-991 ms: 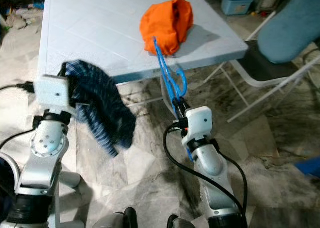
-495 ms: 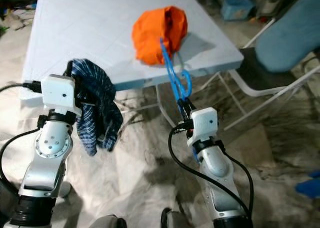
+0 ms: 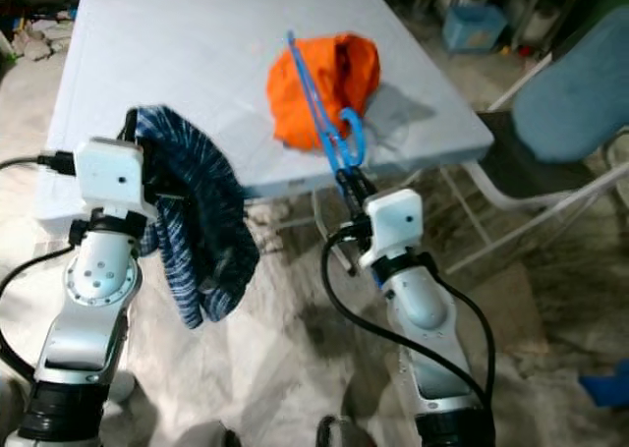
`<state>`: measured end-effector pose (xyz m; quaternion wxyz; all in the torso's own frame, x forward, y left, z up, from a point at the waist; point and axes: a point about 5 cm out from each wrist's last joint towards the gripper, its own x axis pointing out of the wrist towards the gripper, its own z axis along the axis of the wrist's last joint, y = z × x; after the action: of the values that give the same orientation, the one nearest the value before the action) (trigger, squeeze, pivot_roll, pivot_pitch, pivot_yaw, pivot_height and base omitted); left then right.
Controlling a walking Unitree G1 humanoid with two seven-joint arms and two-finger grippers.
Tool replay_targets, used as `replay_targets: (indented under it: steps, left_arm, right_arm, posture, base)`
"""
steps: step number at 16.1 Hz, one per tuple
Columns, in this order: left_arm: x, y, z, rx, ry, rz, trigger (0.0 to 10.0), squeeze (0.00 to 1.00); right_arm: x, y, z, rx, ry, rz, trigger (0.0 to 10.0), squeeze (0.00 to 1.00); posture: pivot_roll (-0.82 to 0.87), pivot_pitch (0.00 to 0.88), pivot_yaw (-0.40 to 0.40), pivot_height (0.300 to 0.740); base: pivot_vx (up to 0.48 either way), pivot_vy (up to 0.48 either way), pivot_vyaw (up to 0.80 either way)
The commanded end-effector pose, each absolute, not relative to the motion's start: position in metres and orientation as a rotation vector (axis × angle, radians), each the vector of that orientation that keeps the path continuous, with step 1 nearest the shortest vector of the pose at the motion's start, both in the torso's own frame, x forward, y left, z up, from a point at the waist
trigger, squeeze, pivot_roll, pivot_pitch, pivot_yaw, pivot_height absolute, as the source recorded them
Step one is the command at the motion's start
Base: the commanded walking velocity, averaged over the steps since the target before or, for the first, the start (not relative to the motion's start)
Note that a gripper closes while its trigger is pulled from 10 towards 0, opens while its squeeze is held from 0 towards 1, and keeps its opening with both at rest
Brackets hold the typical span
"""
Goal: Hang hanger
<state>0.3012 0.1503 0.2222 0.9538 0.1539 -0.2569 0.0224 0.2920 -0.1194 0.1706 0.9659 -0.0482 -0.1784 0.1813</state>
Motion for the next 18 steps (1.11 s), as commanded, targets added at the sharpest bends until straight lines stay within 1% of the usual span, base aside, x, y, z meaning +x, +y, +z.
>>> replay_targets:
  steps: [1, 8, 18]
  left_arm:
    - [0.299, 0.155, 0.226, 0.32, -0.533, 0.068, 10.0, 0.0]
    - [0.301, 0.15, 0.225, 0.32, -0.536, 0.051, 10.0, 0.0]
    - [0.302, 0.153, 0.231, 0.333, -0.555, 0.055, 10.0, 0.0]
  right_arm:
    - [0.289, -0.112, 0.17, -0.093, -0.364, 0.394, 10.0, 0.0]
    - [0.288, -0.113, 0.166, -0.102, -0.338, 0.4, 10.0, 0.0]
    - [0.289, -0.108, 0.16, -0.078, -0.319, 0.406, 10.0, 0.0]
  posture:
    - [0.06, 0.202, -0.027, 0.74]
    - [0.05, 0.199, -0.032, 0.74]
    - [0.07, 0.197, -0.025, 0.74]
  base:
    - [0.33, 0.0, 0.0]
    - [0.347, 0.0, 0.0]
    - [0.381, 0.0, 0.0]
